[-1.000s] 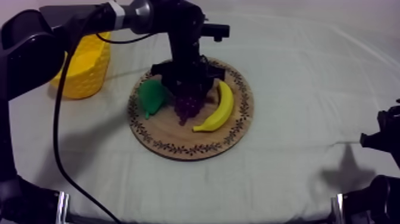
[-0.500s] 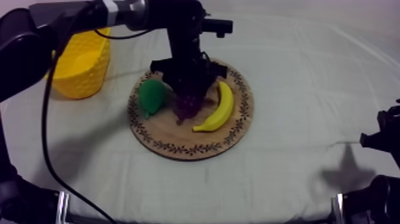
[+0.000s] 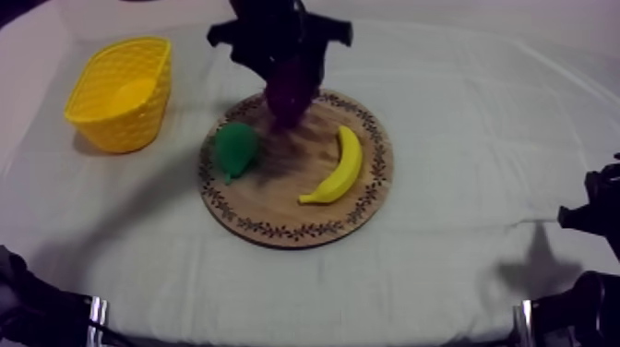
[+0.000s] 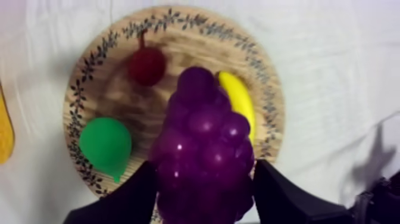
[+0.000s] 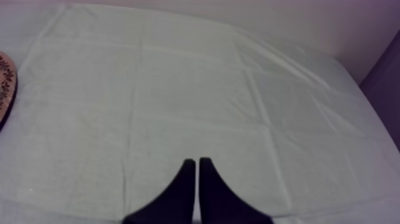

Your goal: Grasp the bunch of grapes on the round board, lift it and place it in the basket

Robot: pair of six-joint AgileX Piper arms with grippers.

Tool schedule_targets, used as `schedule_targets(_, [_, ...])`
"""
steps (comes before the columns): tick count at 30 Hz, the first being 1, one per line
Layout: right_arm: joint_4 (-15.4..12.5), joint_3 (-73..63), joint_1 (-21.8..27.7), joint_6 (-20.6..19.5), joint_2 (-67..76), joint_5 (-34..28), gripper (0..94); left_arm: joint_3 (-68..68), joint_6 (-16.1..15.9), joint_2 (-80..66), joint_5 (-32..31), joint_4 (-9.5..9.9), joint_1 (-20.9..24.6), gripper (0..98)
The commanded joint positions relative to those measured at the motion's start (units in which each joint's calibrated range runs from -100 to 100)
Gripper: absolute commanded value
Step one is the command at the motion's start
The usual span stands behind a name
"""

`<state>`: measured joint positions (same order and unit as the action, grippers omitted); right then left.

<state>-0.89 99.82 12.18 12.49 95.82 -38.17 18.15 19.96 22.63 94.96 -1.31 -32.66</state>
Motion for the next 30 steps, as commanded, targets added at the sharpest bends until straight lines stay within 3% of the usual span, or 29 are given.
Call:
schedule_targets(1, [0.0,0.0,0.0,0.0,0.0,0.0,0.3,0.4,-0.2,-2.5,0.6,0.02,0.2,47.1])
schedule_targets(10, [0.0,0.0,0.0,0.0,0.0,0.0,0.3,-0.6,-3.0,-5.6,1.5,0.58,4.7,47.1])
schedule_targets(30, [0.0,0.0,0.0,0.0,0.0,0.0,0.3,-5.8,-11.7,-7.6,1.3,2.14,27.4,47.8])
